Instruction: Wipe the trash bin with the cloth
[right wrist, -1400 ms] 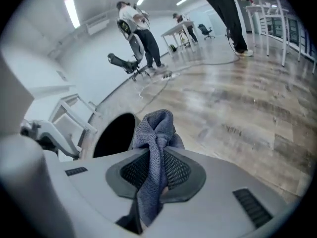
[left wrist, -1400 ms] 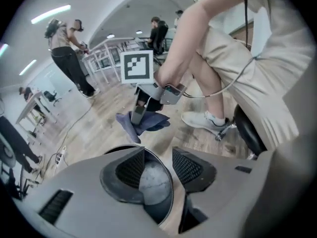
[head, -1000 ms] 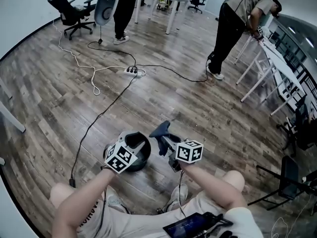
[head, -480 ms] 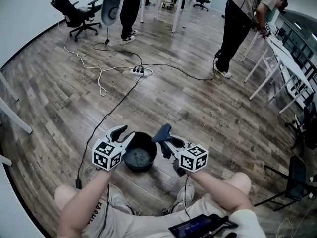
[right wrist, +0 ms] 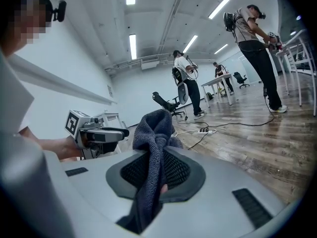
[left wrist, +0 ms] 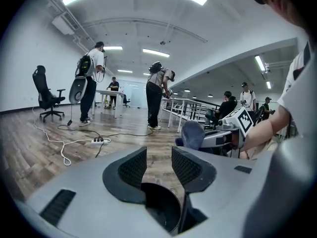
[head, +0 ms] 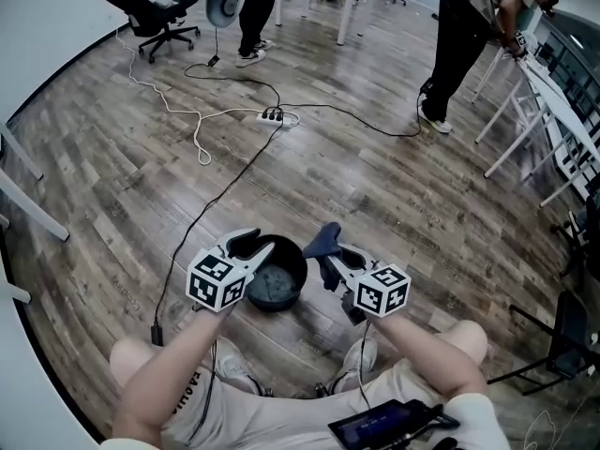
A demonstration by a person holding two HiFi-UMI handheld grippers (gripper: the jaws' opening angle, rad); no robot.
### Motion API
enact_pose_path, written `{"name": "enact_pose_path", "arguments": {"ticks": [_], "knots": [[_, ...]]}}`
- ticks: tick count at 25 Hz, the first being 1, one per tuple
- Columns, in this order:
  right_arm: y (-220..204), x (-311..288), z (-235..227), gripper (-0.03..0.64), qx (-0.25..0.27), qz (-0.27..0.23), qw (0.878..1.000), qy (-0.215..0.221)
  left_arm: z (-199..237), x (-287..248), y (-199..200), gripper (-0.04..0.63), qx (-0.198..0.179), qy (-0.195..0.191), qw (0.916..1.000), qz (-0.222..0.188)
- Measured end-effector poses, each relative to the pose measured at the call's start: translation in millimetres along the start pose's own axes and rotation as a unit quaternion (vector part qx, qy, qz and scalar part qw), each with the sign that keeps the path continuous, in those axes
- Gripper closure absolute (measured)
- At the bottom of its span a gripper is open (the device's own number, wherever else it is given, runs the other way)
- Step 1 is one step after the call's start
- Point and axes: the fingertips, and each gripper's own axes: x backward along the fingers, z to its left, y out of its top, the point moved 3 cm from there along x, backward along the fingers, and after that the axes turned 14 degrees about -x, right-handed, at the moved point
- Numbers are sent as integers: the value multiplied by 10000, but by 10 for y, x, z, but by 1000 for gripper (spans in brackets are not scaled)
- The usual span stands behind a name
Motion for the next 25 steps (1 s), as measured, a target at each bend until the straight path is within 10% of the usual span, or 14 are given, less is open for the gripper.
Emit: {"name": "enact_pose_path", "arguments": {"ticks": [25], "knots": [[-256, 82, 127, 555, -595, 248, 9975, 303, -705, -201, -119, 426, -851, -806, 9920, 464]]}}
